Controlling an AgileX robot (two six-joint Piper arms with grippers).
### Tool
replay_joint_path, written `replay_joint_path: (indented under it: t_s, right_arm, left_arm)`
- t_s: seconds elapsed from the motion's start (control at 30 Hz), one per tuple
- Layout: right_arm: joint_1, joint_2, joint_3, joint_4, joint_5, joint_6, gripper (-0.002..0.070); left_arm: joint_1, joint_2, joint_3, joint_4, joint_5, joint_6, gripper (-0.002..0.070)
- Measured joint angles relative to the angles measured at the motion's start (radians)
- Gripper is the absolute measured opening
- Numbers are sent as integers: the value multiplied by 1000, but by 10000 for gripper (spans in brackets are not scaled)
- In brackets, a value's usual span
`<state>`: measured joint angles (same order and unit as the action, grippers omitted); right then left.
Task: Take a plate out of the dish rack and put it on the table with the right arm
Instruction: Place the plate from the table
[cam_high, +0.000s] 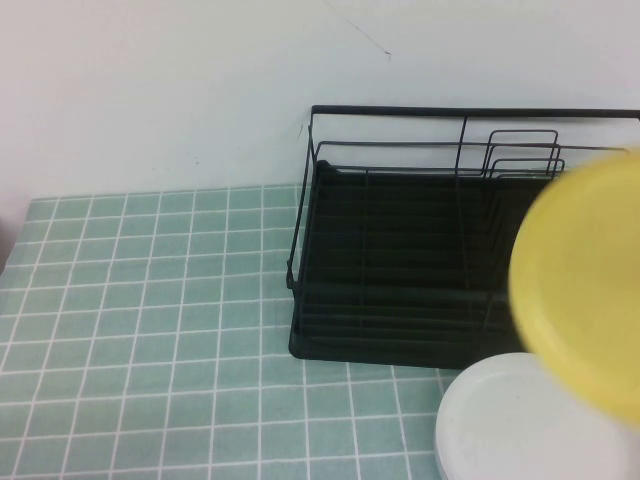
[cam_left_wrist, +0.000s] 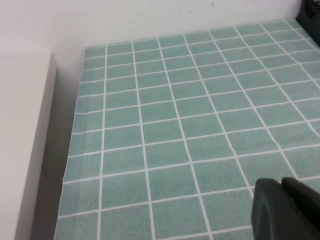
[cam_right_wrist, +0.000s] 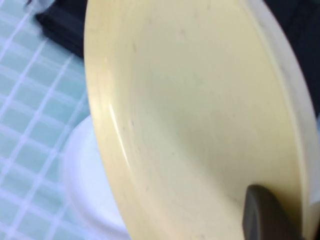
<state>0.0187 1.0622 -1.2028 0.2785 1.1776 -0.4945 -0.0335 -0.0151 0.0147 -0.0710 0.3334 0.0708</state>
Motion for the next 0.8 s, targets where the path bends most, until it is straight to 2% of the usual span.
replay_joint_path:
  t_s: [0.2, 0.37, 0.8]
  right_arm:
    - [0, -177, 382, 120, -172, 22, 97]
    - [0, -160, 545, 188, -296, 29, 97]
    - [0, 101, 591, 336, -463, -66, 97]
  left_arm:
    - [0, 0, 0, 0, 0, 0, -3]
    - [0, 0, 0, 0, 0, 0, -3]
    - [0, 0, 0, 0, 0, 0, -3]
